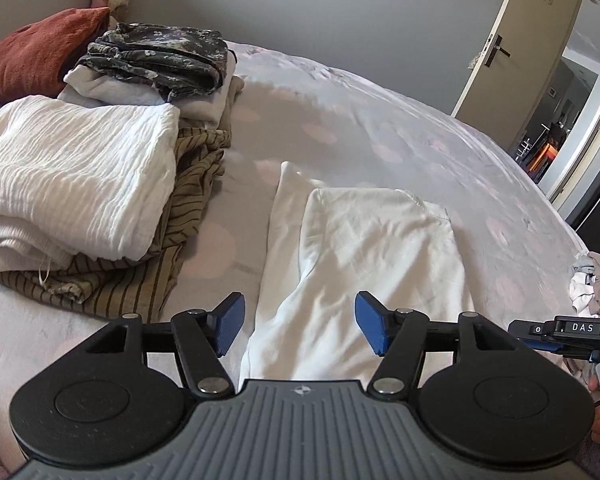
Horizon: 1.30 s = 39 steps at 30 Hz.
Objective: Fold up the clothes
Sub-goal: 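Move both open grippers back to the shirt's collar end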
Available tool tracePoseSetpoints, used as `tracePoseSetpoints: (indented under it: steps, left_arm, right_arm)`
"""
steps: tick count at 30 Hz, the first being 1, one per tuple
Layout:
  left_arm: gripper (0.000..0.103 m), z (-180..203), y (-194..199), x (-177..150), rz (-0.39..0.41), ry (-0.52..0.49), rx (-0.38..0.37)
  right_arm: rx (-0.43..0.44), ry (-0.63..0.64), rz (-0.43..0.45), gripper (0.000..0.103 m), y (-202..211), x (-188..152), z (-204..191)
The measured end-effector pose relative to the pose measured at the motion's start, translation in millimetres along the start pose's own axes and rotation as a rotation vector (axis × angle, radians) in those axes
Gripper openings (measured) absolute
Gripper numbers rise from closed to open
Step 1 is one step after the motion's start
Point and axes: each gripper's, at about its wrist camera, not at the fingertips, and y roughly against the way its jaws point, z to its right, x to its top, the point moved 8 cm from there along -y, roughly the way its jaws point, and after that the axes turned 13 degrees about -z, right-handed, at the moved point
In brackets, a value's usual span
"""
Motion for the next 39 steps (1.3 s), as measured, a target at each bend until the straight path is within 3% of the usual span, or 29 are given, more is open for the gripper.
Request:
tracePoseSetpoints:
  steps: [16, 32, 39]
  left_arm:
    - [0.064, -3.0, -54.2, 34.1, -0.054, -0.017, -0.038]
    - [0.071, -14.7, -126.4, 68.6, -0.111, -0.018, -0.079]
    - [0.071, -10.7, -163.4, 87.1, -0.161, -0.060, -0.101]
  right_arm:
    - [-0.055, 0.051, -0.004, 0.050, -23.4, 27.5, -0.7]
    - [-0.035, 0.065, -0.030, 0.051, -67.1, 64.5, -0.8]
    - [-0.014, 0.075, -0.026, 0.065, -88.9, 90.6, -1.7]
